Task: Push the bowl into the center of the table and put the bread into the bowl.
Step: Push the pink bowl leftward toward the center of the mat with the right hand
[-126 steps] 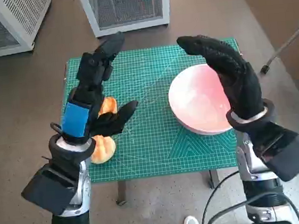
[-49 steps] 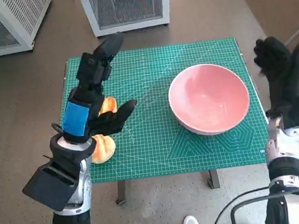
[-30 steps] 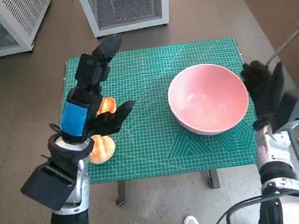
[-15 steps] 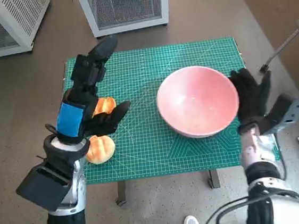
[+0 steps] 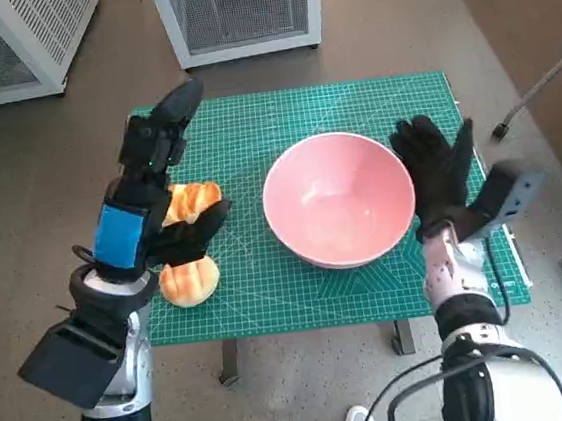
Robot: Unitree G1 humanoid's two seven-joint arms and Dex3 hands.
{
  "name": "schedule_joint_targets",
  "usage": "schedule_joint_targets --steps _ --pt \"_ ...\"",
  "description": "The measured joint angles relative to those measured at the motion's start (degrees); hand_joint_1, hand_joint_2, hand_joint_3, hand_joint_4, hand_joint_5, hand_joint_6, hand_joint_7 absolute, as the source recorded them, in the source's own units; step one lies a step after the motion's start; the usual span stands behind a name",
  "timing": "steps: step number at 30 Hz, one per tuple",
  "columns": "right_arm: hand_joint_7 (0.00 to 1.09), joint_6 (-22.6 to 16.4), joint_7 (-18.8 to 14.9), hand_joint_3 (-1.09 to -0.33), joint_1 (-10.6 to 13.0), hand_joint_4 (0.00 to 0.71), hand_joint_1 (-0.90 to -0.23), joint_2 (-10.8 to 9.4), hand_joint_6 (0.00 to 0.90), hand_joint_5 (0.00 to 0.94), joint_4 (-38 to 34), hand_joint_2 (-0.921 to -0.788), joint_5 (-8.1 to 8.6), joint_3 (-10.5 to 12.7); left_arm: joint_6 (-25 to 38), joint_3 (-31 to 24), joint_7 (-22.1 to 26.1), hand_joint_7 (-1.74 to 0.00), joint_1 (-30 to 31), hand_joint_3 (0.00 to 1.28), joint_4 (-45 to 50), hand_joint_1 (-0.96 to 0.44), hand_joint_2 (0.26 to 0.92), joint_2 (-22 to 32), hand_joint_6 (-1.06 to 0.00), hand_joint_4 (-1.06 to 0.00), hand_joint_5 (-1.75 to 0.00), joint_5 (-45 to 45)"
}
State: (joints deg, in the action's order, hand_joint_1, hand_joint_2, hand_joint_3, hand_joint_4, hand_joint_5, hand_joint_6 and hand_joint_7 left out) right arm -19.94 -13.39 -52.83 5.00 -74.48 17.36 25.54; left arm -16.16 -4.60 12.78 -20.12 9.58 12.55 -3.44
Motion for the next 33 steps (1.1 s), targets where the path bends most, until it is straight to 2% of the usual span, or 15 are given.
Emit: schedule_joint_targets --steps 7,13,23,29,33 --pt "0.51 0.67 -0.26 -0.689 -0.98 0.225 -0.428 -1.39 0.022 0.001 -0.08 -0.921 0.00 -0.07 0.03 -0.52 -0.52 -0.50 0.74 0.39 0.66 -0.54 0.921 0.22 -0.02 -0.18 -0.08 0.07" --pt "0.51 1.38 -0.26 -0.687 -1.49 0.227 -0.429 -2.50 0.029 0.003 -0.28 -0.921 -0.13 -0.33 0.03 -0.76 -0.95 -0.50 1.37 0.38 0.71 -0.54 0.921 0.23 -0.03 -0.19 -0.06 0.09" --pt "0.50 1.77 -0.83 -0.684 -2.32 0.233 -0.445 -2.36 0.037 0.005 -0.31 -0.921 -1.76 -1.18 0.01 -1.01 -1.28 -0.48 2.14 0.37 1.06 -0.56 0.921 0.30 -0.03 -0.20 -0.04 0.18" --pt "0.50 -1.23 -1.87 -0.690 -2.80 0.238 -0.436 -1.30 0.036 0.006 0.94 -0.921 -2.06 -2.02 0.01 -1.65 -1.28 -0.47 2.42 0.37 1.06 -0.54 0.921 0.64 -0.04 -0.20 -0.04 0.17" --pt "0.51 -5.50 -3.52 -0.685 -3.13 0.244 -0.443 -0.75 0.031 0.009 2.87 -0.921 -2.42 -3.17 0.01 -2.47 -1.40 -0.45 2.40 0.37 1.00 -0.53 0.921 0.84 -0.05 -0.21 -0.03 0.14"
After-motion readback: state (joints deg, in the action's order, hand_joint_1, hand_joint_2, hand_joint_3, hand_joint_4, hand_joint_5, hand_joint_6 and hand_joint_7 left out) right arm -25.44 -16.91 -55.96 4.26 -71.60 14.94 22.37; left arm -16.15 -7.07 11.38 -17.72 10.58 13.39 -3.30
